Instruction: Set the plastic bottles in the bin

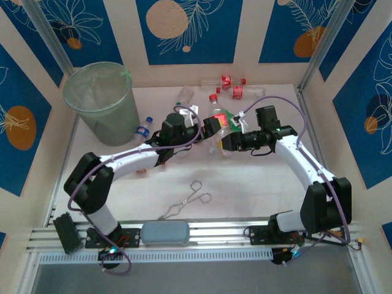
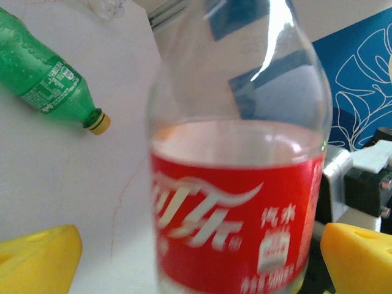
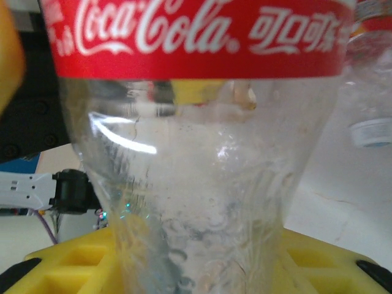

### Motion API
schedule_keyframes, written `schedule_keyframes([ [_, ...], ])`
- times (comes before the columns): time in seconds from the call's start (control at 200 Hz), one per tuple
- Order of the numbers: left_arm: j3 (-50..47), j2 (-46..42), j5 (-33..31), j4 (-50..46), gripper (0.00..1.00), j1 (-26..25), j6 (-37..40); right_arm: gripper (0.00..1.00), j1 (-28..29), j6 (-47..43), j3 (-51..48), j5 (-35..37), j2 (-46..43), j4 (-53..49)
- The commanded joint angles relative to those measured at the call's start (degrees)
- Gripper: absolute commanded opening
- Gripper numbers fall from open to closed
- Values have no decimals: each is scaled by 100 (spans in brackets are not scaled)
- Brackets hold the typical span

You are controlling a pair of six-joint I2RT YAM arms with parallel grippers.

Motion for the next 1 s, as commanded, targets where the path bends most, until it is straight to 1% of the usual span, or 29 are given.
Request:
schedule_keyframes([
  [0.0, 118, 103, 104, 308, 97, -84, -92, 47, 151, -31, -30, -406, 136, 220],
  [0.13, 111, 157, 131, 327, 90, -92, -114, 47, 177, 152, -19, -502, 245, 418],
  [0.22, 48, 156, 122, 399, 80, -94, -149, 47, 209, 203, -13, -484, 299, 492],
  [0.42, -41, 135, 30, 445, 64, -95, -174, 47, 271, 209, -26, -542, 320, 538],
  [0.495, -53, 124, 5, 442, 59, -102, -192, 49, 267, 195, -31, -529, 300, 507],
  [0.555, -40, 137, -3, 430, 57, -95, -177, 55, 252, 168, -10, -533, 277, 453],
  [0.63, 0, 123, -11, 354, 56, -94, -129, 70, 184, 143, 17, -533, 237, 350],
  [0.72, 151, 114, -30, 137, 55, -65, 47, 80, 50, 13, 103, -430, 117, 61],
  [0.83, 329, 63, -114, -147, 54, -17, 273, 88, -276, -76, 128, -206, -128, -326],
  [0.905, 537, 4, -159, -451, 52, 50, 551, 90, -538, -13, 93, -141, -353, -444],
  [0.975, 966, -128, -335, -1206, 50, 80, 1102, 92, -685, 200, 32, 73, -580, -374],
  [0.995, 1155, -170, -397, -1555, 50, 82, 1307, 92, -713, 273, 7, 184, -646, -345],
])
